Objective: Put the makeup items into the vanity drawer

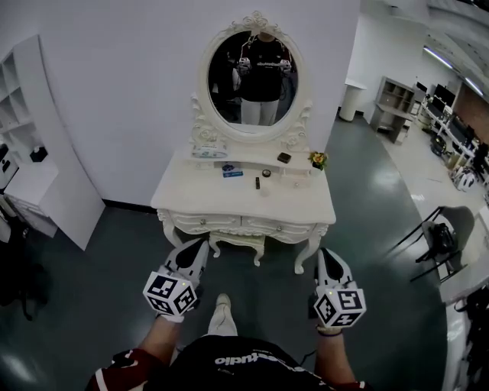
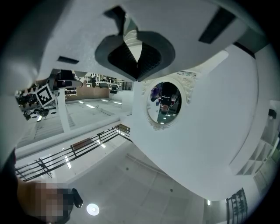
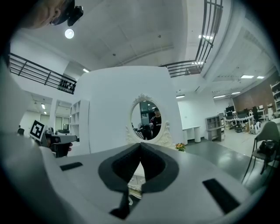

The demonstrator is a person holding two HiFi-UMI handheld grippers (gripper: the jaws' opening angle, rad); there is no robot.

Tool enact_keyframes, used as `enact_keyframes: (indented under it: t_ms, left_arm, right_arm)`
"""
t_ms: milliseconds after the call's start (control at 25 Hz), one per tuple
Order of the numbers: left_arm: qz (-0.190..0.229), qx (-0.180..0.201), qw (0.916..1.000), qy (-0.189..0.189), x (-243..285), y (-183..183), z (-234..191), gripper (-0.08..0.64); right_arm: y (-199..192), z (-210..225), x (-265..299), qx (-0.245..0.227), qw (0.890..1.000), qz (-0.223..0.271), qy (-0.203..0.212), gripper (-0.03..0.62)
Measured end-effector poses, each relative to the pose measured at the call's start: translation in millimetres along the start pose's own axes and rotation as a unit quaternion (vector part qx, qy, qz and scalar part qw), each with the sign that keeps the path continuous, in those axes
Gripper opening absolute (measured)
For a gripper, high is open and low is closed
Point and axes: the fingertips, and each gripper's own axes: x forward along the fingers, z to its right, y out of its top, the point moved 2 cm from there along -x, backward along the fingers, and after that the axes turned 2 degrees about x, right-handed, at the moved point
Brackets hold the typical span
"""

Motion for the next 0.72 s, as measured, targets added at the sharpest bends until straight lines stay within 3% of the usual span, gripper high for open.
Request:
enact_keyframes:
  t_ms: [200,720]
  left_arm:
    - [-0.004,-0.005,1.0000,0.006,-1.4,-4.4,2.1,0.006]
    - [-0.026,-0.008,0.9996,0.005,8.6,-12.0,6.0,0.006]
  right_arm:
    - [-0.3,2.3,-3.9,-0.021,1.000,-0.001,-0.004,-0.003]
    - [5.9,6.7,1.4,-0.022,0.999,0.001,0.031,0.003]
